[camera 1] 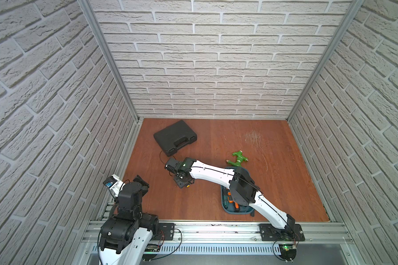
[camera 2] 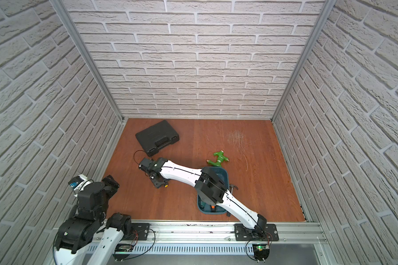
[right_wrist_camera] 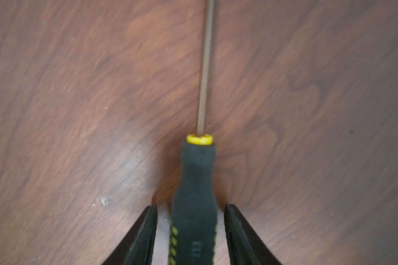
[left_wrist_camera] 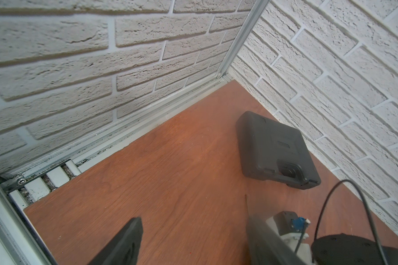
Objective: Put the screwdriver on the desktop into the storage box
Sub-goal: Pick up the screwdriver from the center of the board, then place the screwdriver in the storage box.
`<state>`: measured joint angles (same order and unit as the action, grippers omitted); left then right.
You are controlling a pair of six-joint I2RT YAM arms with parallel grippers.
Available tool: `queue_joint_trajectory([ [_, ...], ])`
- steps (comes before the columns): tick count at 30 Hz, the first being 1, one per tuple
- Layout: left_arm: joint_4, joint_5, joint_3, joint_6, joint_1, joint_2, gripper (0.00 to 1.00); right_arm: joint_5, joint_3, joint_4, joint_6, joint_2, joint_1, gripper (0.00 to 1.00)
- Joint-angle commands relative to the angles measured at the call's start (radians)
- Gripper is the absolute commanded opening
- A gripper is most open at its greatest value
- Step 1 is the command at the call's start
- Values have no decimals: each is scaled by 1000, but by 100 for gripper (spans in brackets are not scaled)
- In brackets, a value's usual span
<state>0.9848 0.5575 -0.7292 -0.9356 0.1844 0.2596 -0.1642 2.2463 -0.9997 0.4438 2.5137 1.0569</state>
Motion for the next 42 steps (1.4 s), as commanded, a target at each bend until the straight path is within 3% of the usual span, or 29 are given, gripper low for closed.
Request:
queue_joint_trajectory([
  [1,-24,2,-13,-8,-5,24,76,-17,18,-38,24,11,-5,37],
  [7,-35,1,-13,-14,-5,34,76,-24,-8,-37,33,-75,-3,7],
  [14,-43,-24,-9,-17,-5,53,76,-88,-403,131,144,-523,30,4],
  [21,-144,-114,74,-15,-5,85,75,-239,-990,147,497,-1052,66,2],
  [24,-176,-142,100,-18,-7,118,75,-232,-1161,163,592,-1186,71,2],
  [30,-204,-176,113,-34,-7,163,75,-206,-1279,174,654,-1217,69,5],
  [42,-169,-168,149,-60,-7,119,73,-141,-1352,299,598,-1064,8,13],
])
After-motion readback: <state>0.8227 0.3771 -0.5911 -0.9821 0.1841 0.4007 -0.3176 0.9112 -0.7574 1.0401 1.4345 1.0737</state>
